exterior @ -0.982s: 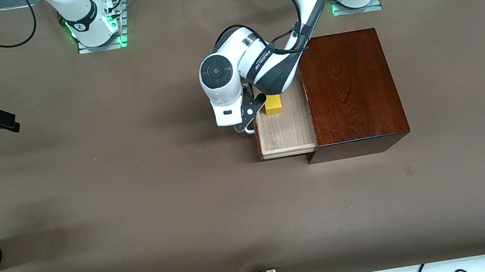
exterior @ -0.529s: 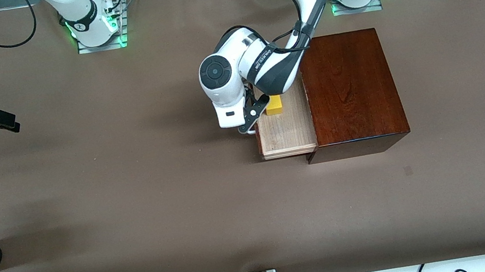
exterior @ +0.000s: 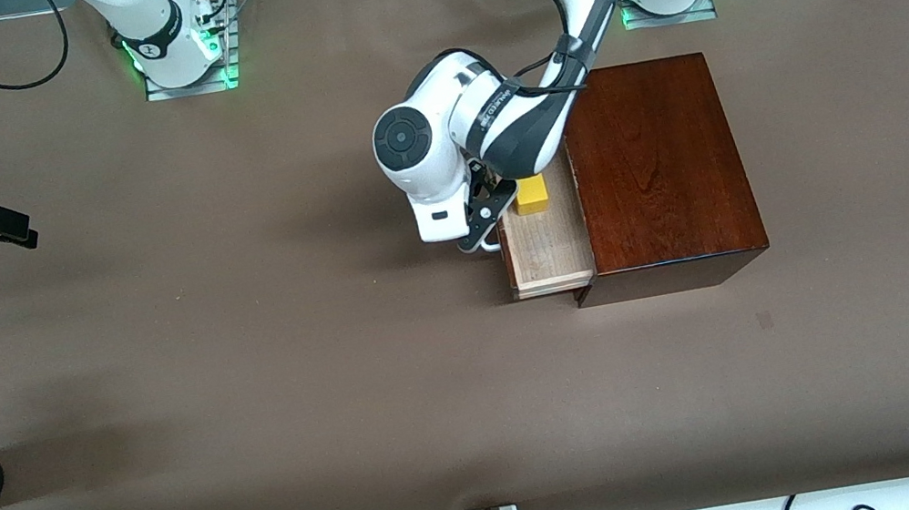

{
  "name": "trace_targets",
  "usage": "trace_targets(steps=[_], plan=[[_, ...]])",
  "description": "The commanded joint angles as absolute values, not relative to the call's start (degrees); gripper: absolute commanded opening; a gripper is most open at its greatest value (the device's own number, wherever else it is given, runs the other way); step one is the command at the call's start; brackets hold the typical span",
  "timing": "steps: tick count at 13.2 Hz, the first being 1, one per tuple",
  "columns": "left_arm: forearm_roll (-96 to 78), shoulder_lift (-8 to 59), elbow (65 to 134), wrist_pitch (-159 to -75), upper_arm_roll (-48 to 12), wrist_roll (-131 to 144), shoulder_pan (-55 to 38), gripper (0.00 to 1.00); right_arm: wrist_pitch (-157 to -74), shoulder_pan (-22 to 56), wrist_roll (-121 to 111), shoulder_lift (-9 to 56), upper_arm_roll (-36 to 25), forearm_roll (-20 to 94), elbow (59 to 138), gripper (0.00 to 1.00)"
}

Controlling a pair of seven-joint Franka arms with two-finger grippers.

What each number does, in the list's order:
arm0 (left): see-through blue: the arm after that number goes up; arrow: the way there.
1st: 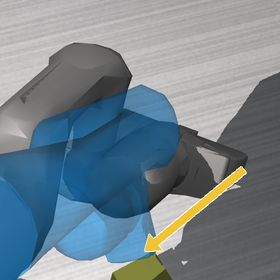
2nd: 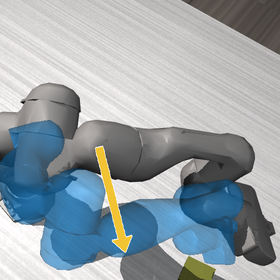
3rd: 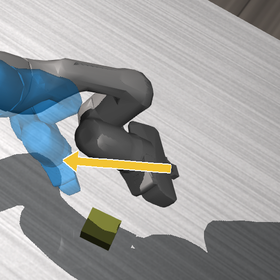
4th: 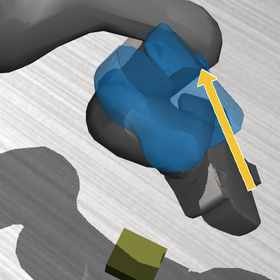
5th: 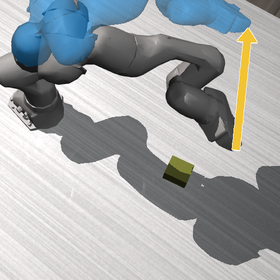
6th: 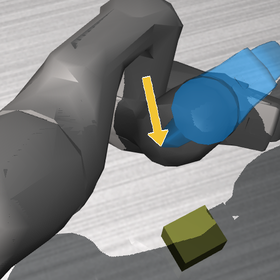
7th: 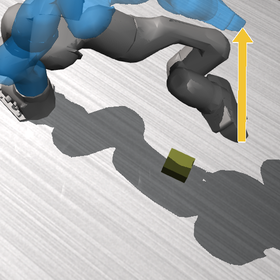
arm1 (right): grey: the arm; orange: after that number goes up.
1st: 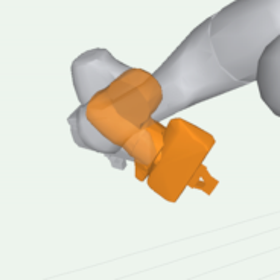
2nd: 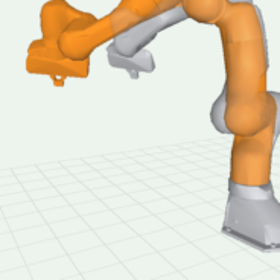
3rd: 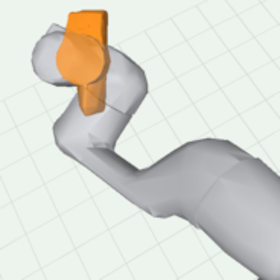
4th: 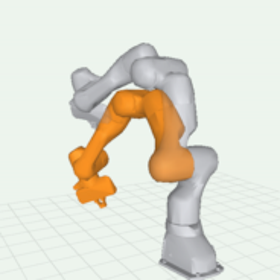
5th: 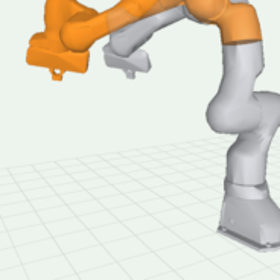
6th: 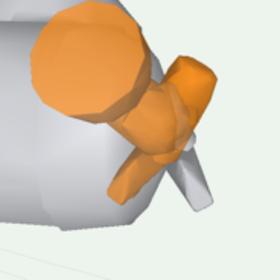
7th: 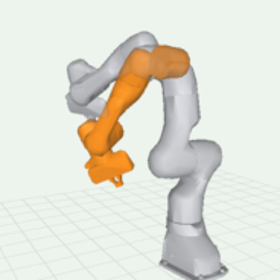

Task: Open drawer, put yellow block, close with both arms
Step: 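Lower the left gripper to the drawer front beside the handle, then push the drawer shut into the box with the left gripper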

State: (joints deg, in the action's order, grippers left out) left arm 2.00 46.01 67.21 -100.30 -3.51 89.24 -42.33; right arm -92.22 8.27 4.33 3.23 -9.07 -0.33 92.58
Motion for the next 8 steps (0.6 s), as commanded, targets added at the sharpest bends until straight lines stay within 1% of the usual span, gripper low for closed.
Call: trace_targets(steps=[1,3,8], plan=[[4.39,44.04,67.76,-95.99,-2.55,85.27,-40.44,0.0,-92.55,7.65,5.1,2.72,-8.44,-0.7,92.99,1.0],[4.31,43.86,67.85,-94.05,-2.64,82.37,-38.77,0.0,-92.64,7.65,4.92,2.72,-8.44,-0.62,92.64,1.0],[4.48,42.36,69.87,-93.87,-2.55,77.44,-36.13,0.0,-92.64,7.65,4.31,3.08,-8.44,-0.18,92.11,1.0]])
